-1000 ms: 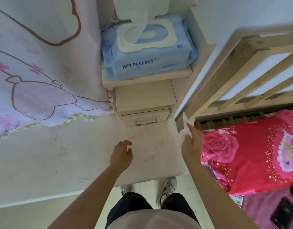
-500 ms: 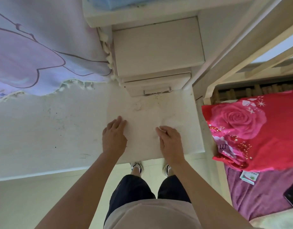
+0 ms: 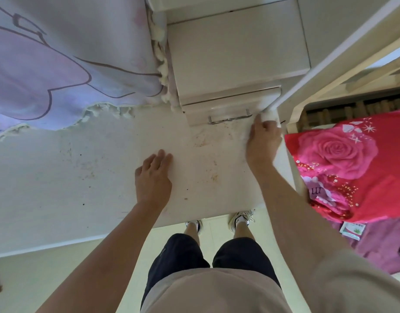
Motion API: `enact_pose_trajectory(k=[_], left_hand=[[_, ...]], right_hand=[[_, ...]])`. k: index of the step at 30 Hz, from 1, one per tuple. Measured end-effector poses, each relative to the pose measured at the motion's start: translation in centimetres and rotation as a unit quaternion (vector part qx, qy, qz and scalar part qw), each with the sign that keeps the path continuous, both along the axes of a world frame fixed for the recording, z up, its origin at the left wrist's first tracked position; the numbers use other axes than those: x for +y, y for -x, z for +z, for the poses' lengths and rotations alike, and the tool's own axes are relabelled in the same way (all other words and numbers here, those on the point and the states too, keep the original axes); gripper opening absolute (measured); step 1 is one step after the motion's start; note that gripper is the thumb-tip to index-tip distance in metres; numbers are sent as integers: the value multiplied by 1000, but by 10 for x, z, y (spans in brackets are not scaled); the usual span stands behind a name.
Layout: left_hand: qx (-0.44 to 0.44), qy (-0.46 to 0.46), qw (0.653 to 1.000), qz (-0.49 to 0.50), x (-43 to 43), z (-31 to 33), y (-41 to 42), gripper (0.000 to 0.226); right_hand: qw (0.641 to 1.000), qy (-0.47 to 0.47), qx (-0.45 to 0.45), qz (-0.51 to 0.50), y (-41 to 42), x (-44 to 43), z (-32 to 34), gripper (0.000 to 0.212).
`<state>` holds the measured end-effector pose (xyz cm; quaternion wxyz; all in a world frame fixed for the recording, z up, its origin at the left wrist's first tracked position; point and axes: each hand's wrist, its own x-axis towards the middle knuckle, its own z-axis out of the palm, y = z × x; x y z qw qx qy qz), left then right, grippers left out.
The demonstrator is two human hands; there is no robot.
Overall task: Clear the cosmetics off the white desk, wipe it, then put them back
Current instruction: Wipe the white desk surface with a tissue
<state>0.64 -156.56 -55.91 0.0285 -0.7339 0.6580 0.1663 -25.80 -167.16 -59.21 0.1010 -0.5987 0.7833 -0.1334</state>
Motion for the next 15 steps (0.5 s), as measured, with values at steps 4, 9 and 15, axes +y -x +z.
enact_pose_trajectory(k=[4,9,15], left_hand=[[4,15,1000,-14,2,-1,-7,59],[15,21,999,-21,-1,-1,-13,59],[11,36,998,-47,0,-6,-19,59]], right_hand=[[981,8,-33,192,-84,26,0,49],[954,-31,-154,255,-91,29,19,33],[991,62,-114,-35,-6,10,21,27]])
